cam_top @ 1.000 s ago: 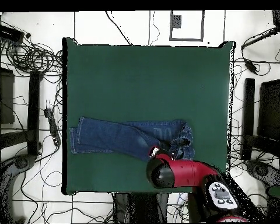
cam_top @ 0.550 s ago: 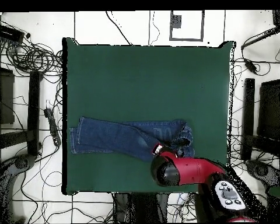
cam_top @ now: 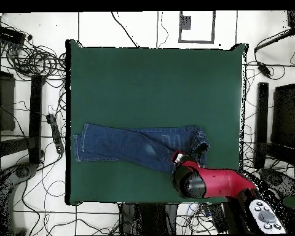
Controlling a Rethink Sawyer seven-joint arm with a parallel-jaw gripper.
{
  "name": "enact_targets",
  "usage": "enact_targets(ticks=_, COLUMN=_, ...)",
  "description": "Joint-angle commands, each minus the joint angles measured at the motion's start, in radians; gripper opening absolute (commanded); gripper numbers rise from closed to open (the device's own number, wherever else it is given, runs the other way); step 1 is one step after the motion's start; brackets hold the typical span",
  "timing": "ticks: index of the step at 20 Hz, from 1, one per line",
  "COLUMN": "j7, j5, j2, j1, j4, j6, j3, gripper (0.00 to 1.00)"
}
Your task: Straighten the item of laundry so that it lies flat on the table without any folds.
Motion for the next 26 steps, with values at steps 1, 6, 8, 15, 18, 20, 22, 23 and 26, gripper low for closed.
enact_targets(ticks=1, j7=-0.203, j5=-0.085, j2=-0.035, j1=-0.055, j4=0.107, j6=0.131, j3=0.148, gripper=0.00)
enact_targets(ticks=6, j7=-0.281, j5=-0.130, j2=-0.099, j1=-0.197, j4=0.197, j6=0.169, j3=0.234, gripper=0.00)
enact_targets(ticks=8, j7=-0.331, j5=-0.146, j2=-0.132, j1=-0.263, j4=0.226, j6=0.194, j3=0.280, gripper=0.00)
enact_targets(ticks=15, j7=-0.539, j5=-0.236, j2=-0.018, j1=-0.468, j4=0.081, j6=0.300, j3=0.457, gripper=0.00)
enact_targets(ticks=18, j7=-0.614, j5=-0.258, j2=0.034, j1=-0.519, j4=0.010, j6=0.348, j3=0.521, gripper=0.00)
enact_targets(ticks=20, j7=-0.665, j5=-0.270, j2=0.065, j1=-0.539, j4=-0.031, j6=0.379, j3=0.556, gripper=0.00)
enact_targets(ticks=22, j7=-0.698, j5=-0.283, j2=0.085, j1=-0.549, j4=-0.057, j6=0.386, j3=0.581, gripper=0.00)
enact_targets(ticks=23, j7=-0.706, j5=-0.289, j2=0.085, j1=-0.549, j4=-0.066, j6=0.386, j3=0.588, gripper=0.00)
enact_targets(ticks=26, j7=-0.726, j5=-0.286, j2=0.082, j1=-0.552, j4=-0.078, j6=0.399, j3=0.601, gripper=0.00)
